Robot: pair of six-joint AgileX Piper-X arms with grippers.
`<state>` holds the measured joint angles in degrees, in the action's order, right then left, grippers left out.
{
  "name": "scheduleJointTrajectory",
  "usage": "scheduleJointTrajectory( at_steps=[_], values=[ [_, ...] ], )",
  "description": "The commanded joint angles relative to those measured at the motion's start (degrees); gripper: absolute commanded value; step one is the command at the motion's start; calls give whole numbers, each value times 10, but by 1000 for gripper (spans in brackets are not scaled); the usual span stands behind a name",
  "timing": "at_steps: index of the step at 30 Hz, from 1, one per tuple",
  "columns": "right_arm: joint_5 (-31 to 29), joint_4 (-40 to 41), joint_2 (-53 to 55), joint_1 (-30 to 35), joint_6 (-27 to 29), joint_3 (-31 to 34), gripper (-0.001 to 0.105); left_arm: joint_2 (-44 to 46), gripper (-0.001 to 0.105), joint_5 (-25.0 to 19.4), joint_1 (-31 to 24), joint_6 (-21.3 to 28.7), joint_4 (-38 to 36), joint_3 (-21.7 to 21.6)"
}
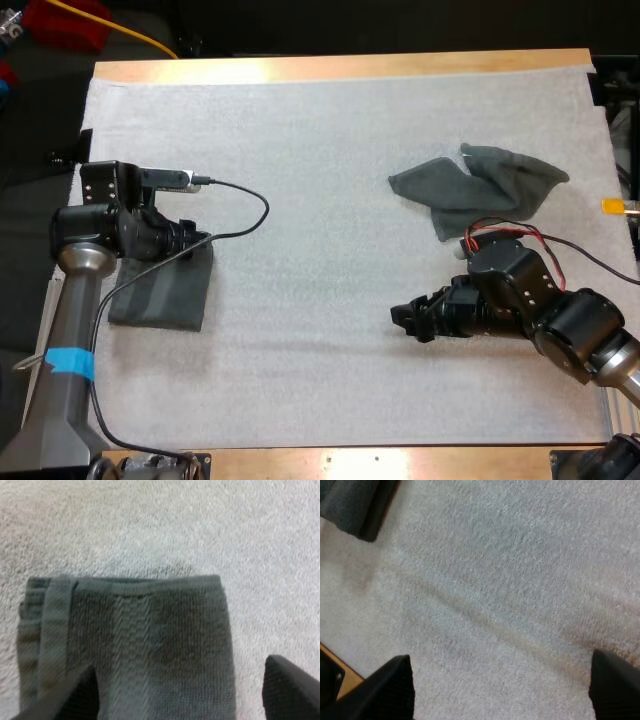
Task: Pick towel from pile, fold and stack
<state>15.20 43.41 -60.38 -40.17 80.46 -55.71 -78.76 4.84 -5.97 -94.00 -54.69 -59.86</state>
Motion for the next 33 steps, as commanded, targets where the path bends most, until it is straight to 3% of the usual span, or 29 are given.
scheduleJointTrajectory(
  at_steps=[1,19,33],
  values=[
    [5,0,5,-1,3,-3,71,-10,66,2,0,-7,7,0],
    [23,1,5,-1,3,-3,71,-147,66,-32,0,-11,33,0],
    [37,1,5,-1,3,-3,71,-103,66,-32,0,-9,0,-1]
  ],
)
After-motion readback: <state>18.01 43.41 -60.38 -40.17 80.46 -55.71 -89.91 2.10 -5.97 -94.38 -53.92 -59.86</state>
